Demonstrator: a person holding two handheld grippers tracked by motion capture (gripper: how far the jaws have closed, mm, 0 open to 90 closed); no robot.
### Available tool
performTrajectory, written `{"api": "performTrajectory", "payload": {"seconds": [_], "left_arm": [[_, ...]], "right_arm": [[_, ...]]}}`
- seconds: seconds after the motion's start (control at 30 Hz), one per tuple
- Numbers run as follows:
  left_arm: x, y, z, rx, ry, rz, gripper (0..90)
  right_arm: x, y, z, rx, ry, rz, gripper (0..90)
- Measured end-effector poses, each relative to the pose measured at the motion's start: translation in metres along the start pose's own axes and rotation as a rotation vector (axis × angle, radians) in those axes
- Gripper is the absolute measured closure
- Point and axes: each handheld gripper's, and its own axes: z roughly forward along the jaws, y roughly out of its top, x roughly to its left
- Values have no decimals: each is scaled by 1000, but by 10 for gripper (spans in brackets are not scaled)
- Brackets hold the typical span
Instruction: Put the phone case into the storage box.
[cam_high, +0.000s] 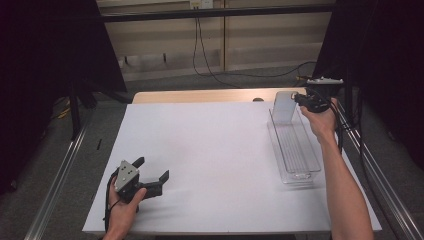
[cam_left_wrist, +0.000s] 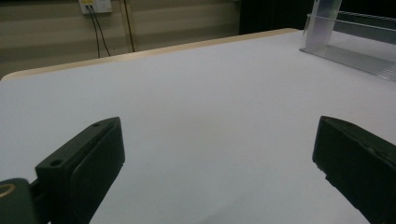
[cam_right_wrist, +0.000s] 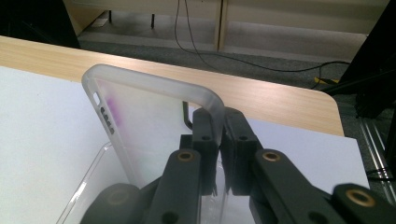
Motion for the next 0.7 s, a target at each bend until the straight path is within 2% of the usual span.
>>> {"api": "performTrajectory", "payload": {"seconds": [0.33,0.7], "left_arm": [[0,0,0,0,0,0,24],[-1,0,0,-2,0,0,24]], "right_arm": [[-1,-1,1,9,-6,11,812],[-2,0,-1,-5,-4,27,773]]}}
